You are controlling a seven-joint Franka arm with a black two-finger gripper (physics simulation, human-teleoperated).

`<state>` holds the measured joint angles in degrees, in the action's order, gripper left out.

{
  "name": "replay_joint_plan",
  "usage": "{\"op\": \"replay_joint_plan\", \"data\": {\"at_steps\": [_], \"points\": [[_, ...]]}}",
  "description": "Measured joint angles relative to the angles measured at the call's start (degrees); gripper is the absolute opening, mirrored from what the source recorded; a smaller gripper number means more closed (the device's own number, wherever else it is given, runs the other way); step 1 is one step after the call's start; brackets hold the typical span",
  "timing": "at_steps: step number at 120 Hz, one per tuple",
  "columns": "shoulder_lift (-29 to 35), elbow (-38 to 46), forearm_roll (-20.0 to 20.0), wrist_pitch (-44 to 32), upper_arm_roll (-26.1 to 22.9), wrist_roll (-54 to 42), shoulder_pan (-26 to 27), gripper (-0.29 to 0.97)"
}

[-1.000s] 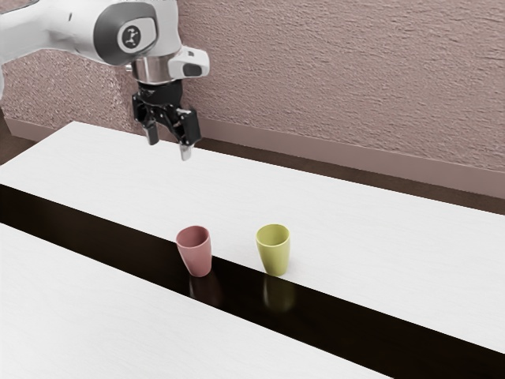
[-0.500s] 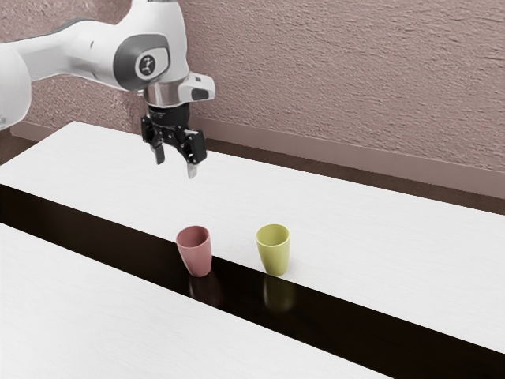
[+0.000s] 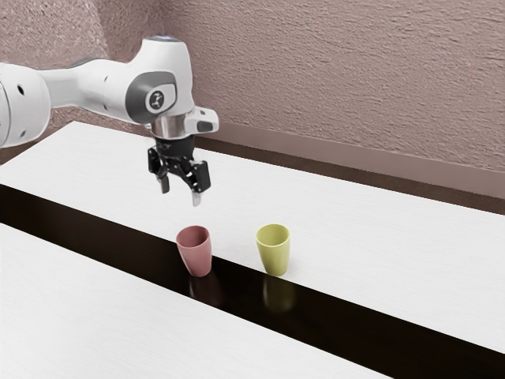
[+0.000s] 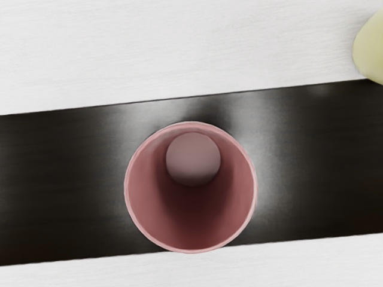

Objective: Place the left cup onto the right cup

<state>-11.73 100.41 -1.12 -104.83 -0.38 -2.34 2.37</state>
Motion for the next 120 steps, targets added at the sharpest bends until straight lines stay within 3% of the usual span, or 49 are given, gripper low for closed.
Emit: {"op": "replay_joint_plan", "data": {"at_steps": [48, 120], "points": [[-2.52, 3.84, 1.29, -7.18, -1.37, 0.2, 0.13, 0.64], [-8.52, 3.85, 2.91, -11.63, -1.73, 0.39, -0.18, 0.57]]}}
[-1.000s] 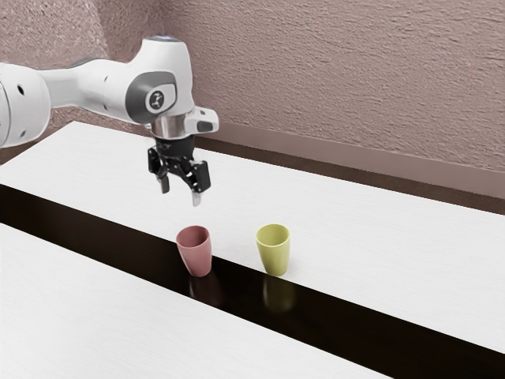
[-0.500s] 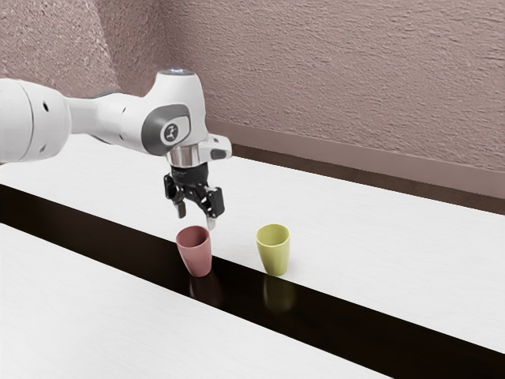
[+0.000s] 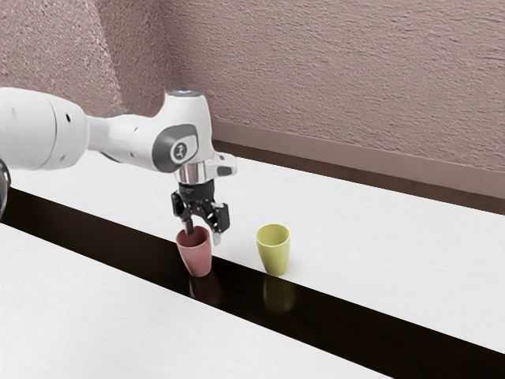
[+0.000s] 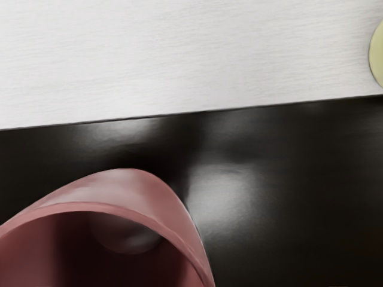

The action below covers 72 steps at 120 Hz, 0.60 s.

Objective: Place the left cup onto the right cup

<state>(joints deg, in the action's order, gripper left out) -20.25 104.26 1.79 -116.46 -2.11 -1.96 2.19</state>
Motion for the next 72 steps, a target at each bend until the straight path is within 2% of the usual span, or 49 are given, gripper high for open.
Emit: {"op": "replay_joint_plan", "data": {"at_steps": [43, 72], "points": [[-2.24, -0.21, 0.14, -2.01, 0.0, 0.05, 1.05, 0.52], [-3.14, -0.35, 0.15, -2.59, 0.0, 0.06, 0.75, 0.4]]}}
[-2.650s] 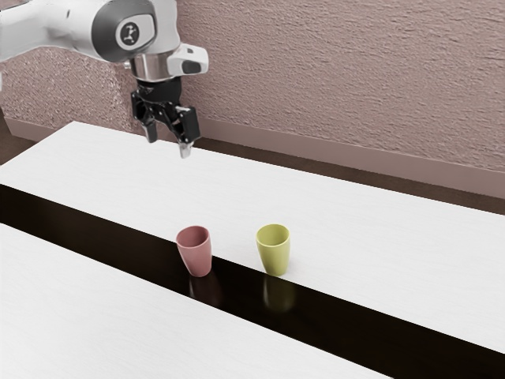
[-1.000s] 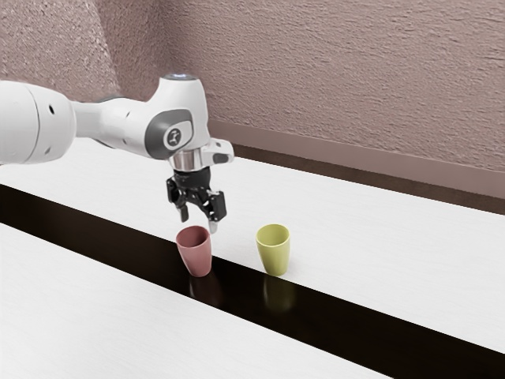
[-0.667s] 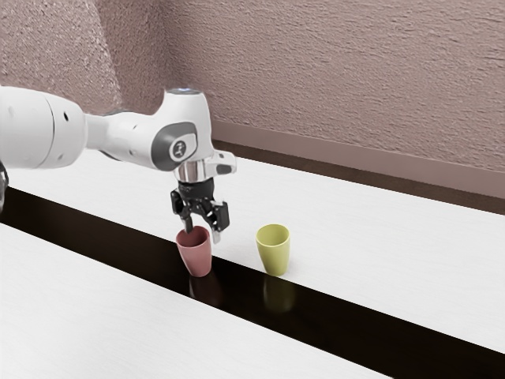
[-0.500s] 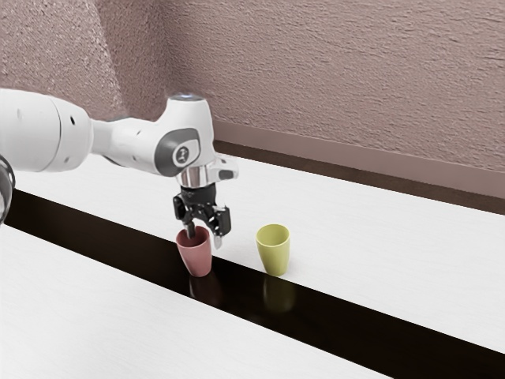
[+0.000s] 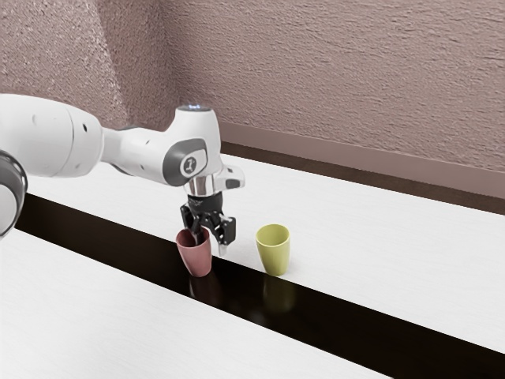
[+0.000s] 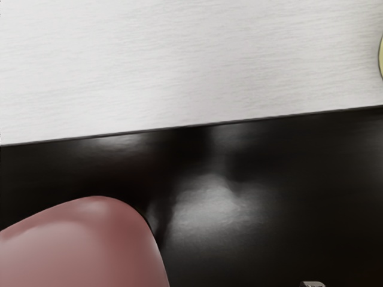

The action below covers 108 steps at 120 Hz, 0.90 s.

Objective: Place the left cup onto the right cup

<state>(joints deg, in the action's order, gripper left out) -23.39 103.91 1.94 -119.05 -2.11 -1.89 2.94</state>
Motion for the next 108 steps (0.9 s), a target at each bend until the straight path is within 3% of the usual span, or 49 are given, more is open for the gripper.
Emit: {"op": "replay_joint_plan", "data": {"at_steps": [108], "points": [[-0.73, 0.0, -0.07, -1.23, 0.0, 0.08, -0.52, -0.01]]}}
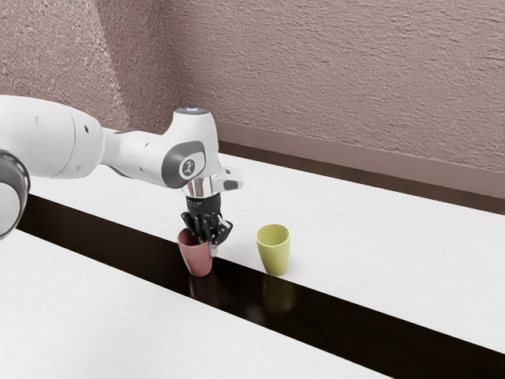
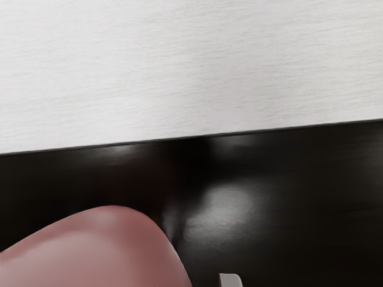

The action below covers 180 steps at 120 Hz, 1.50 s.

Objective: Place the left cup onto the right cup

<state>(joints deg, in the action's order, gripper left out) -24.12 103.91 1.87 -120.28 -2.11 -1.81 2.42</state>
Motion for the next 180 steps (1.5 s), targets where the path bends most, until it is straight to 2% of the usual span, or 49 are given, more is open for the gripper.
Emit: {"op": "replay_joint_plan", "data": {"at_steps": [38, 73, 113, 145, 180], "points": [[0.0, -0.01, -0.58, -0.38, 0.0, 0.58, 0.03, -0.11], [1.02, -0.04, -0.92, -0.32, 0.0, 1.28, 0.1, -0.1], [5.7, -0.53, -1.56, 1.19, -0.58, 1.89, 0.6, -0.1], [8.51, -2.14, -2.28, 3.42, -3.62, 2.39, 1.0, -0.1], [12.22, -3.73, -6.02, 6.13, -9.83, 4.05, 1.05, -0.1]]}}
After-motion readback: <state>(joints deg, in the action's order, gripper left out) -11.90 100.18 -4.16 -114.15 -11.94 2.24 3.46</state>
